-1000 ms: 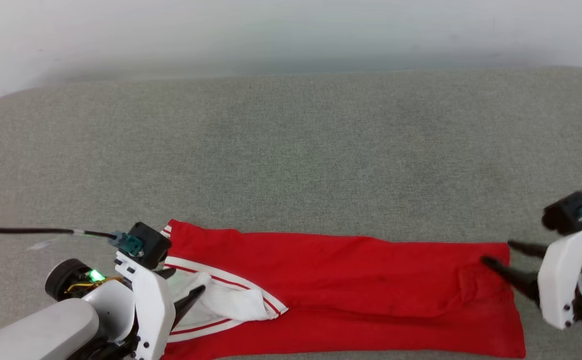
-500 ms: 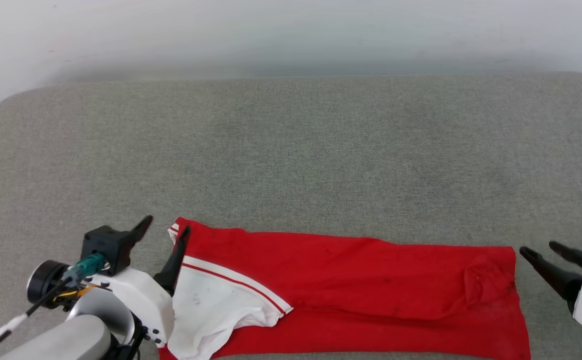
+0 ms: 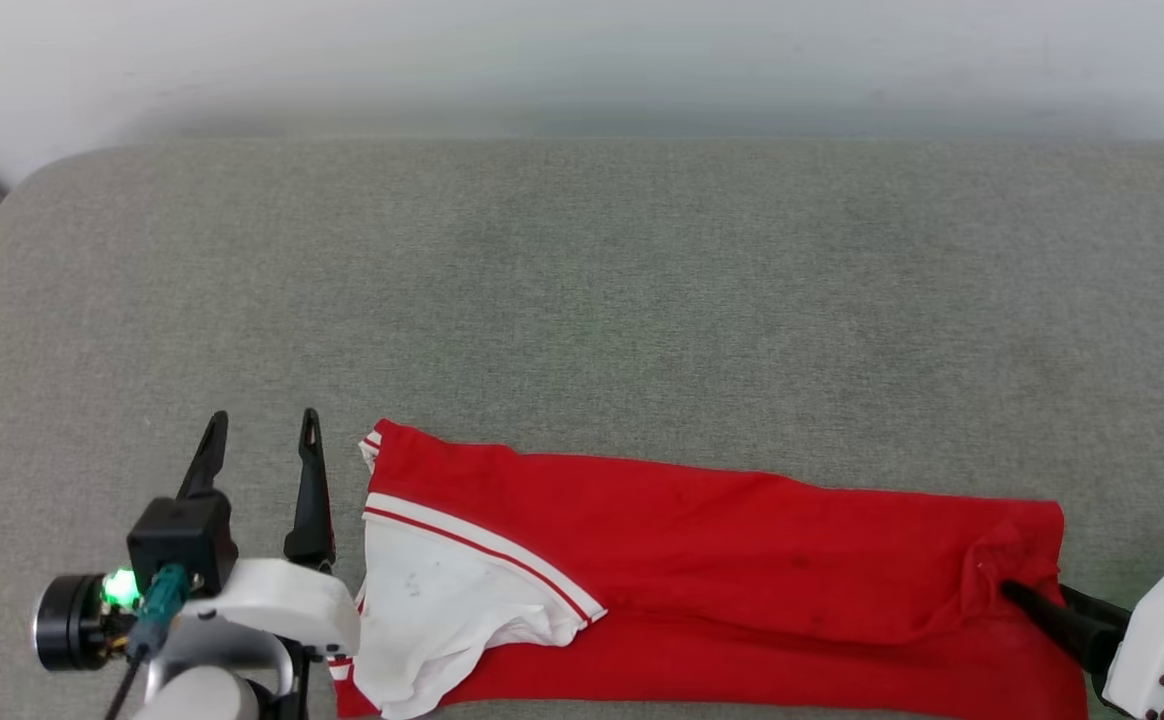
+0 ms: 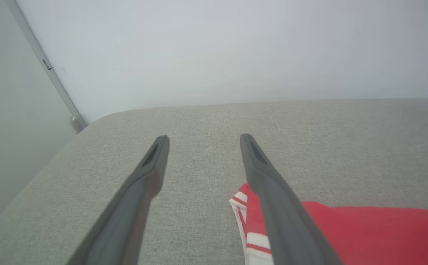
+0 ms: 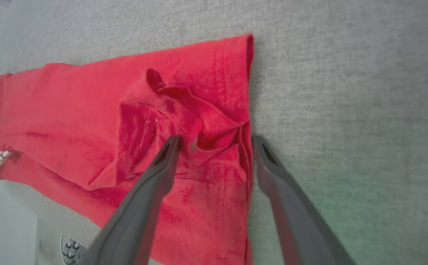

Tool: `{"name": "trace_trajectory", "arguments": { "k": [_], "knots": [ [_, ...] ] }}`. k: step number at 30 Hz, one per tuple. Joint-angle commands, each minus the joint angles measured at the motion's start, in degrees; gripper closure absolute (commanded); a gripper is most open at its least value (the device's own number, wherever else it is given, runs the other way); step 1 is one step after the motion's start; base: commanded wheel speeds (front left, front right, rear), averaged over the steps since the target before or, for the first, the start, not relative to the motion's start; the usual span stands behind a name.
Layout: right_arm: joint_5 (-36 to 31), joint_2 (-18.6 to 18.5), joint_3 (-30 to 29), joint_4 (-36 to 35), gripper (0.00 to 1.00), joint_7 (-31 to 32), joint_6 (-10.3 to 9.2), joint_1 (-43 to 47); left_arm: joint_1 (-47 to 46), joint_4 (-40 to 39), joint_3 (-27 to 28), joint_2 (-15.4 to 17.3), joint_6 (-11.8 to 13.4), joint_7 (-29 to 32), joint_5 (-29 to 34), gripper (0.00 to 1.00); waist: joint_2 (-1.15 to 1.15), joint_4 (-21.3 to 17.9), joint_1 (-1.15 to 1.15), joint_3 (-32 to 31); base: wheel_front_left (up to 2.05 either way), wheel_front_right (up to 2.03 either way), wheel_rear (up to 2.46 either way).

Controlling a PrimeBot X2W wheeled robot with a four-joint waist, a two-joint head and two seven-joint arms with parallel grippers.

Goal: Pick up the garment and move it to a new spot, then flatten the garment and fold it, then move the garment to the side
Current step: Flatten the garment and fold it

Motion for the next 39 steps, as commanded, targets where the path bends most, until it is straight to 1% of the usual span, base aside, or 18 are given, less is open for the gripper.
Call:
{"name": "trace_trajectory", "arguments": {
  "k": [1, 4, 7, 10, 11, 12, 13, 15, 17, 18, 21, 25, 30, 32, 39],
  "knots": [
    [0.8, 1.6, 1.0, 0.9, 0.00, 1.6, -0.02, 1.5, 2.4, -0.1, 3.0, -2.5, -0.6, -0.4, 2.8, 0.00, 0.00, 0.6, 0.00, 0.3, 0.00, 0.00, 0.00],
    [1.6, 3.8, 3.3, 1.5, 0.00, 4.6, -0.02, 3.2, 5.6, -0.3, 7.6, -6.2, -2.1, -0.4, 7.8, 0.00, 0.00, 1.2, 0.00, 0.4, 0.00, 0.00, 0.00],
    [2.9, 6.1, 4.0, 1.9, 0.00, 5.5, -0.01, 3.9, 8.4, -0.3, 11.3, -9.8, -3.6, -0.4, 12.7, 0.00, 0.00, 1.3, 0.00, 0.4, 0.00, 0.00, 0.00],
    [3.6, 7.7, 5.2, 2.4, 0.00, 6.9, -0.01, 3.9, 10.9, -0.6, 14.5, -13.3, -5.1, -0.3, 17.5, 0.00, 0.00, 1.4, 0.00, 0.4, 0.00, 0.00, 0.00],
    [3.9, 8.2, 5.4, 2.4, 0.64, 7.2, -0.01, 3.8, 11.6, -0.5, 15.4, -14.4, -5.7, -0.3, 18.7, 0.00, 0.00, 1.3, 0.00, 0.4, 0.00, 0.00, 0.00],
    [4.1, 8.6, 5.5, 2.4, 0.98, 7.3, -0.01, 3.6, 12.3, -0.7, 16.4, -15.8, -6.3, -0.4, 20.1, 0.00, 0.00, 1.3, 0.00, 0.4, 0.00, 0.00, 0.00],
    [4.2, 8.8, 5.4, 2.4, 1.00, 7.4, -0.01, 3.2, 12.8, -0.5, 17.1, -16.6, -6.9, -0.3, 21.9, 0.00, 0.00, 1.3, 0.00, 0.3, 0.00, 0.00, 0.00],
    [4.3, 8.9, 5.3, 2.4, 1.00, 7.0, 0.06, 2.5, 13.7, 0.2, 18.5, -18.8, -8.1, -0.3, 24.2, 0.00, 0.00, 1.3, 0.00, 0.3, 0.00, 0.00, 0.00],
    [4.2, 8.1, 4.5, 2.4, 1.00, 6.5, -0.03, 1.5, 14.4, 0.5, 20.2, -20.4, -9.3, -0.3, 26.5, 0.00, 0.00, 1.3, 0.00, 0.2, 0.00, 0.00, 0.00],
    [4.2, 8.1, 4.5, 2.4, 1.00, 6.5, -0.03, 1.5, 14.4, 0.5, 20.2, -20.4, -9.3, -0.3, 26.5, 0.00, 0.00, 1.3, 0.00, 0.2, 0.00, 0.00, 0.00],
    [4.1, 6.8, 3.6, 1.9, 1.00, 6.1, -0.06, 0.0, 15.2, 1.0, 22.1, -22.6, -10.9, -0.3, 29.5, 0.00, 0.00, 1.3, 0.00, -0.1, 0.00, 0.00, 0.00],
    [4.5, 5.2, 2.1, 0.4, 1.00, 5.5, -0.05, -1.5, 16.7, 1.1, 24.4, -24.8, -12.8, -0.3, 32.2, 0.00, 0.00, 0.9, 0.00, -0.8, 0.00, 0.00, 0.00],
    [4.9, 1.5, 0.0, -0.5, 1.00, 5.9, -0.03, -1.9, 18.3, 1.6, 26.3, -26.8, -14.9, -0.3, 34.3, 0.00, 0.00, 0.7, 0.00, -1.9, 0.00, 0.00, 0.00],
    [4.7, -0.7, -0.8, -0.2, 1.00, 6.4, -0.03, -1.7, 18.9, 1.7, 27.0, -27.4, -15.7, -0.3, 34.9, 0.00, 0.00, 0.7, 0.00, -2.4, 0.00, 0.00, 0.00],
    [3.2, -7.5, -3.5, 2.1, 1.00, 9.0, -0.03, -0.6, 20.3, 1.6, 28.2, -28.8, -17.2, -0.3, 36.8, 0.00, 0.00, 0.5, 0.00, -3.4, 0.00, 0.00, 0.00]
  ]
}}
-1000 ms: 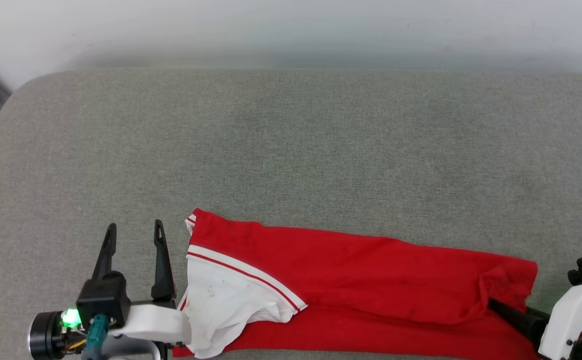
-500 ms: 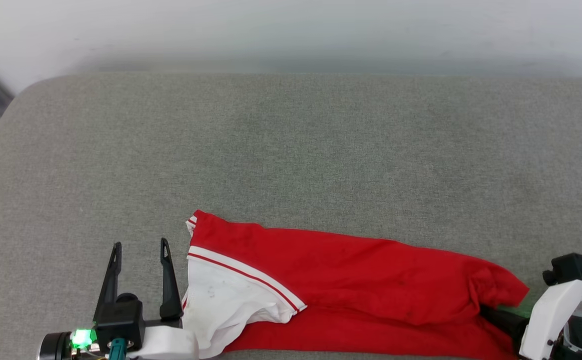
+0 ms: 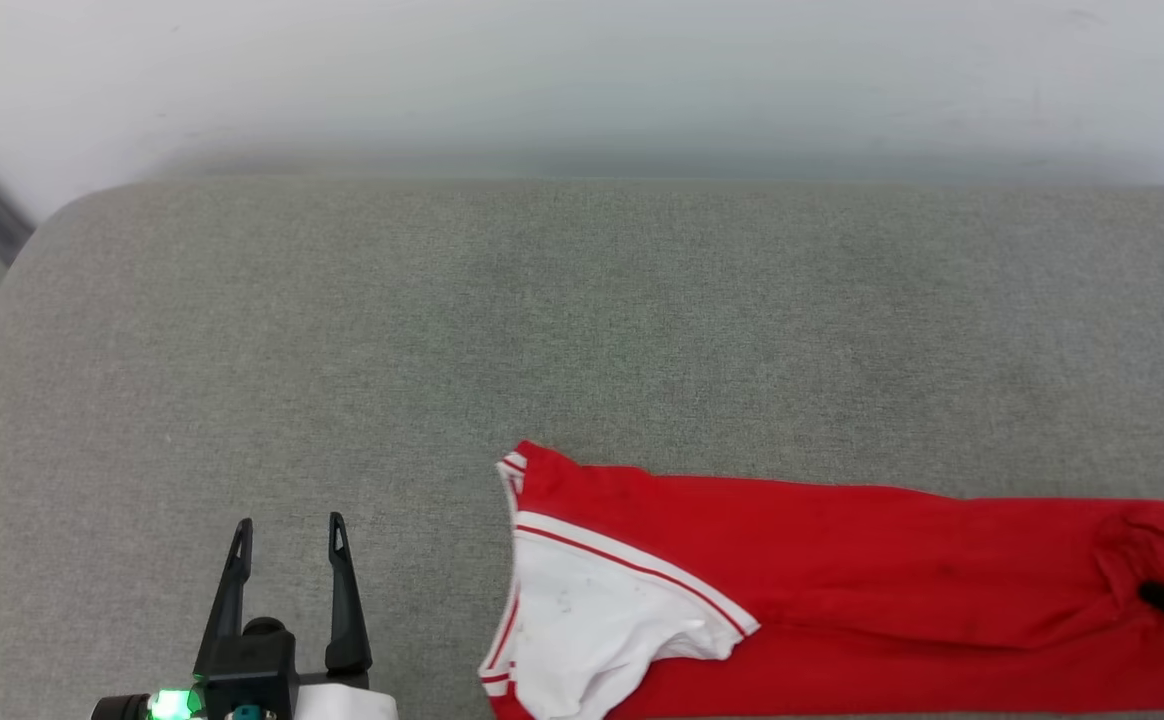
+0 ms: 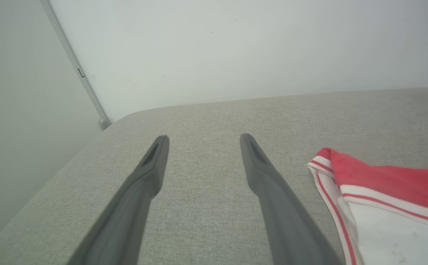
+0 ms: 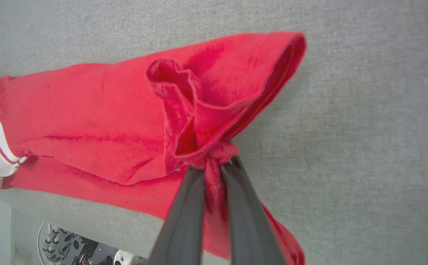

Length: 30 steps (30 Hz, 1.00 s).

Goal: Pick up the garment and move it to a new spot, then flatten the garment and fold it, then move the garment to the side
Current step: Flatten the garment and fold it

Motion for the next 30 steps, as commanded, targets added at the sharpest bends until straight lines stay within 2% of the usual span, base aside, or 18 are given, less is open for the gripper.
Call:
{"name": "trace_trajectory", "arguments": {
  "k": [1, 4, 9, 13, 16, 23, 30],
  "knots": [
    [-0.7, -0.7, -0.2, 0.3, 1.00, 0.6, -0.04, 0.7, 0.8, -0.1, 0.3, -0.4, -0.3, -0.3, 0.4, 0.00, 0.00, 0.0, 0.00, -0.1, 0.00, 0.00, 0.00],
    [-1.0, -0.8, -0.4, -3.3, 1.00, 3.5, -0.03, 1.1, 1.4, -0.2, 0.9, -0.7, -1.1, -0.3, 1.0, 0.00, 0.00, -0.1, 0.00, -0.8, 0.00, 0.00, 0.00],
    [-1.8, 0.6, 0.3, -14.3, 1.00, 5.9, -0.03, 1.0, 2.0, -0.3, 1.6, -1.0, -1.6, -0.3, 1.4, 0.00, 0.00, -0.5, 0.00, -1.1, 0.00, 0.00, 0.00],
    [-4.5, 3.0, 1.5, -20.7, 1.00, 8.7, -0.03, -1.1, 1.4, -0.2, 2.1, -1.3, -1.9, -0.3, 1.6, 0.00, 0.00, -0.4, 0.00, -0.9, 0.00, 0.00, 0.00],
    [-6.7, 6.4, 3.2, -22.9, 1.00, 11.5, -0.03, -3.8, 0.6, 0.0, 2.1, -1.6, -2.4, -0.3, 1.6, 0.00, 0.00, -0.1, 0.00, -0.4, 0.00, 0.00, 0.00],
    [-13.8, 16.5, 10.3, -21.8, 1.00, 17.2, -0.03, -13.8, -1.7, 0.8, 2.1, -2.3, -3.1, -0.3, 1.7, 0.00, 0.00, 1.4, 0.00, 1.8, 0.00, 0.00, 0.00],
    [-20.3, 25.3, 17.7, -13.5, 1.00, 18.0, -0.03, -23.9, -3.7, 1.6, 1.8, -3.0, -3.7, -0.2, 1.6, 0.00, 0.00, 3.4, 0.00, 4.3, 0.00, 0.00, 0.00]
  ]
}}
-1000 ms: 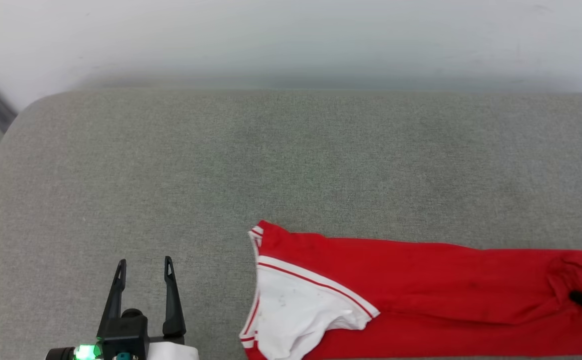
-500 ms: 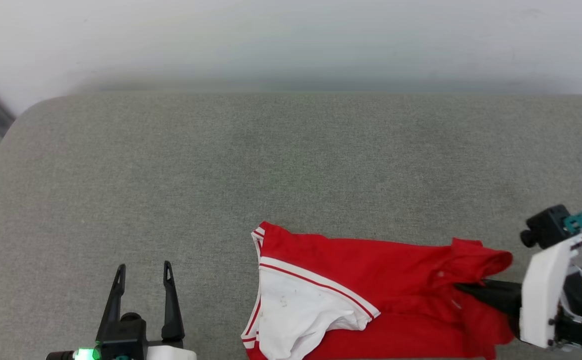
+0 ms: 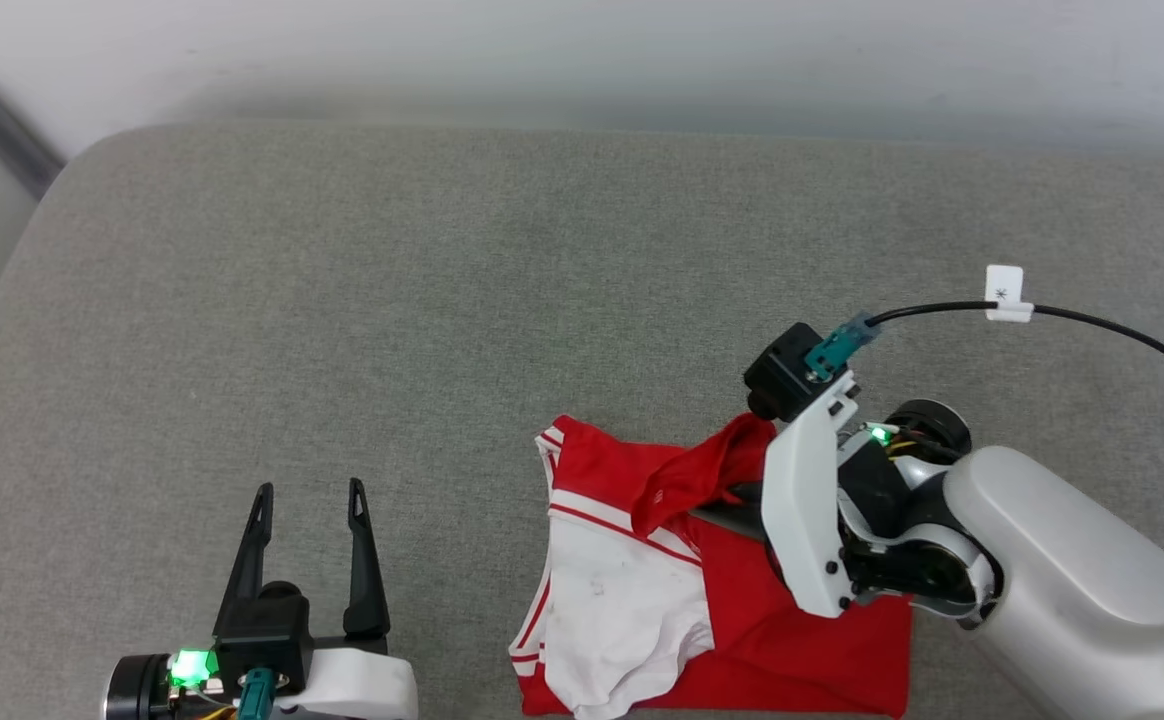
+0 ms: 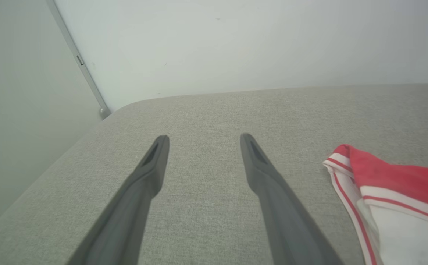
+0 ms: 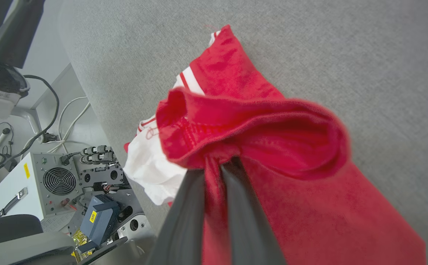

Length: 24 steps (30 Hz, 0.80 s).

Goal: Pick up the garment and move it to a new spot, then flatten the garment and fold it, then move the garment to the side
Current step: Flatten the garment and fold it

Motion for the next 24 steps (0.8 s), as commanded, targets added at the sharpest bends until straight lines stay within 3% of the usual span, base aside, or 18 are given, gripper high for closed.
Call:
{"name": "trace_trajectory", "arguments": {
  "k": [1, 7, 14, 15, 16, 17, 24],
  "knots": [
    [-0.8, 1.6, 1.3, 2.4, 1.00, -0.7, -0.02, -1.7, -1.2, 0.3, -0.1, -0.2, -0.2, -0.2, 0.1, 0.00, 0.00, 1.1, -0.01, 1.1, 0.00, 0.00, 0.00],
    [-2.4, 5.6, 7.2, 10.4, 1.00, -2.3, -0.02, -4.6, -2.3, 0.6, 0.5, -0.8, -0.1, -0.2, 0.0, 0.00, 0.00, 2.2, -0.01, 2.8, 0.00, 0.00, 0.00],
    [-4.2, 6.3, 13.5, 16.6, 1.00, -6.4, -0.03, -5.6, -2.2, 0.9, 1.5, -1.0, -0.4, -0.2, 0.1, 0.00, 0.00, 1.5, -0.01, 3.3, 0.00, 0.00, 0.00],
    [-4.3, 6.1, 14.0, 16.5, 0.87, -7.9, -0.03, -5.9, -2.0, 0.8, 1.7, -1.0, -0.5, -0.2, 0.0, 0.00, 0.00, 1.3, -0.01, 3.1, 0.00, 0.00, 0.00],
    [-3.4, 6.1, 13.8, 16.4, 0.62, -9.6, -0.03, -5.9, -1.7, 0.9, 1.9, -1.0, -0.7, -0.2, -0.1, 0.00, 0.00, 1.0, -0.01, 2.8, 0.00, 0.00, 0.00],
    [-2.6, 6.1, 13.8, 16.0, 0.00, -11.1, -0.03, -5.8, -1.6, 0.9, 2.0, -1.0, -0.8, -0.2, -0.1, 0.00, 0.00, 0.8, -0.01, 2.5, 0.00, 0.00, 0.00],
    [-4.6, 0.5, 14.5, 10.1, 0.00, -23.8, -0.02, -7.3, -0.2, 1.2, 2.6, -1.1, -0.9, -0.2, 0.3, 0.00, 0.00, -1.7, -0.01, -0.3, 0.00, 0.00, 0.00]
  ]
}}
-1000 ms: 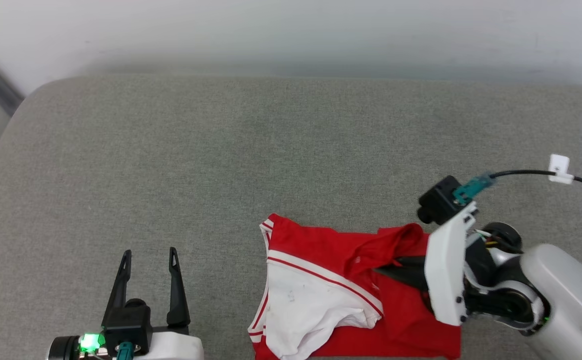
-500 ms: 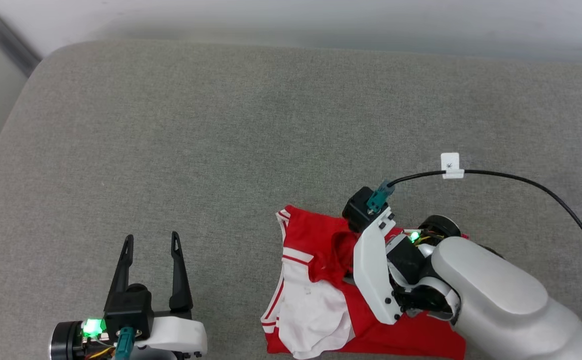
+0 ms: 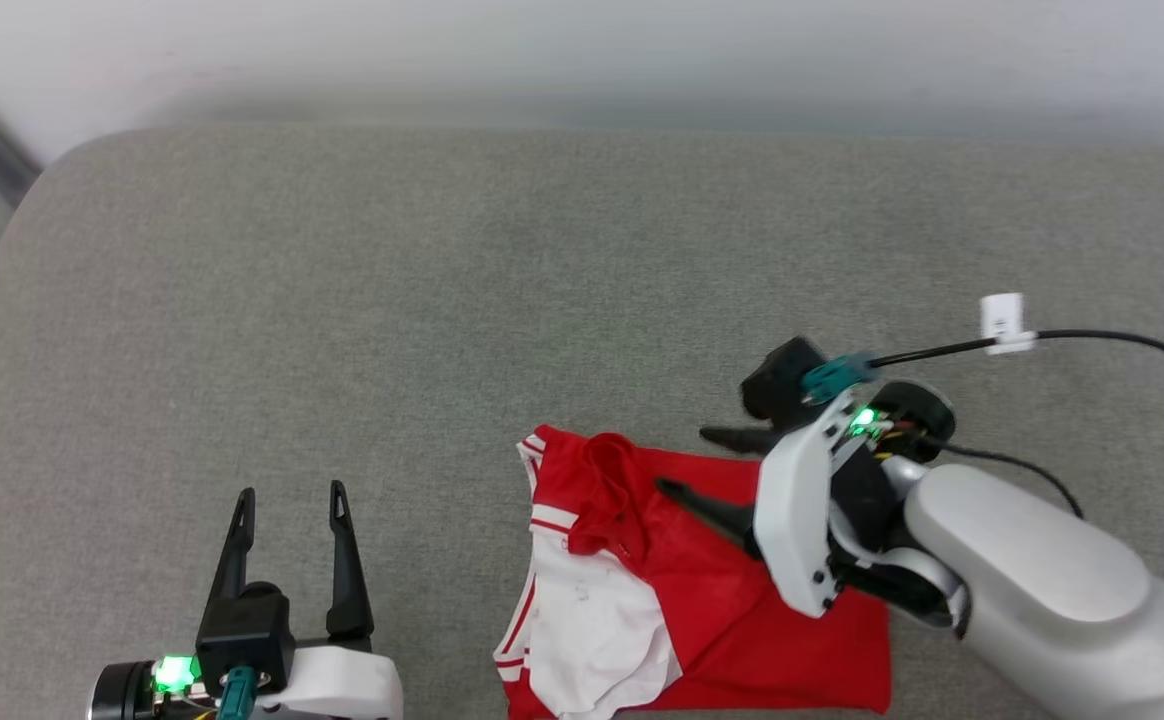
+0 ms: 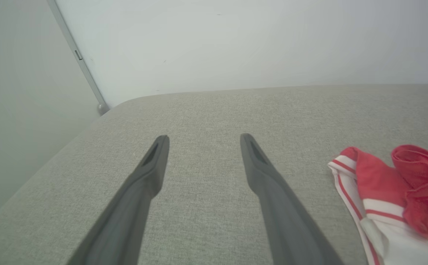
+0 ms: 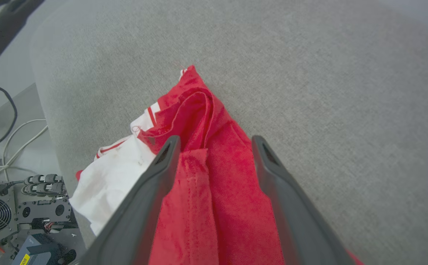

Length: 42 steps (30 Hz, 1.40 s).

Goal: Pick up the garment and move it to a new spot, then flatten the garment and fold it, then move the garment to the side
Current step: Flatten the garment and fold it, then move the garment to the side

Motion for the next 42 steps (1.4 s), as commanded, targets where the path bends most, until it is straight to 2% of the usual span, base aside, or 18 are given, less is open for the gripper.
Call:
{"name": "trace_trajectory", "arguments": {
  "k": [1, 3, 6, 11, 15, 18, 19, 23, 26, 30, 36, 42],
  "knots": [
    [-0.7, -1.5, -1.4, -1.5, 0.00, -4.1, -0.02, -0.2, 1.0, -0.1, 0.6, 0.0, 0.0, -0.1, 0.2, 0.00, 0.00, -1.4, 0.00, -1.4, 0.00, 0.00, 0.00],
    [-2.5, -3.6, -3.6, -2.2, 0.00, -9.0, -0.03, 0.2, 1.3, -0.5, 0.8, 0.0, -0.1, -0.1, 0.0, 0.00, 0.00, -2.1, 0.00, -2.0, 0.00, 0.00, 0.00],
    [-6.6, -4.8, -9.2, -1.3, 0.00, -17.4, -0.02, 2.2, 2.0, -0.8, 1.2, 0.0, -0.3, -0.1, 0.3, 0.00, 0.00, -3.0, 0.00, -2.8, 0.00, 0.00, 0.00],
    [-18.3, -3.1, -23.9, 3.8, 0.00, -31.7, -0.03, 7.3, 2.6, -1.2, 1.8, 0.1, -0.6, -0.1, 0.5, 0.00, 0.00, -4.1, 0.00, -3.7, 0.00, 0.00, 0.00],
    [-29.4, 0.9, -36.9, 4.2, 0.00, -34.7, -0.02, 13.1, 3.4, -1.5, 1.9, 0.1, -0.9, -0.1, 0.5, 0.00, 0.00, -4.7, 0.00, -4.3, 0.00, 0.00, 0.00],
    [-36.5, 4.9, -46.5, -1.5, 0.00, -34.8, -0.03, 18.7, 3.3, -1.7, 1.9, 0.0, -1.2, -0.1, 0.5, 0.00, 0.00, -4.9, 0.00, -4.7, 0.00, 0.00, 0.00],
    [-36.5, 4.9, -46.5, -1.5, 0.00, -34.8, -0.03, 18.7, 3.3, -1.7, 1.9, 0.0, -1.2, -0.1, 0.5, 0.00, 0.00, -4.9, 0.00, -4.7, 0.00, 0.00, 0.00],
    [-42.4, 9.8, -54.6, -9.5, 0.00, -34.8, -0.03, 26.9, 3.5, -1.6, 1.7, 0.0, -1.5, -0.1, 0.6, 0.00, 0.00, -4.9, 0.00, -5.3, 0.00, 0.00, 0.00],
    [-44.6, 12.8, -58.3, -14.0, 0.00, -34.8, -0.03, 32.0, 3.6, -1.5, 1.6, 0.0, -1.9, -0.1, 0.6, 0.00, 0.00, -4.8, 0.00, -5.7, 0.00, 0.00, 0.00],
    [-44.3, 16.1, -61.0, -17.7, 0.00, -34.8, -0.03, 37.5, 4.0, -1.5, 1.6, 0.2, -2.3, -0.1, 0.7, 0.00, 0.00, -4.7, 0.00, -6.2, 0.00, 0.00, 0.00],
    [-41.8, 19.0, -63.0, -20.5, 0.00, -34.8, -0.02, 46.1, 4.6, -1.7, 1.1, 0.2, -3.0, -0.1, 0.9, 0.00, 0.00, -4.3, 0.00, -7.2, 0.00, 0.00, 0.00],
    [-41.5, 20.0, -62.7, -21.1, 0.00, -34.8, -0.02, 50.1, 5.7, -2.1, 0.8, 0.1, -3.3, -0.1, 0.6, 0.00, 0.00, -4.5, 0.00, -7.9, 0.00, 0.00, 0.00]
  ]
}}
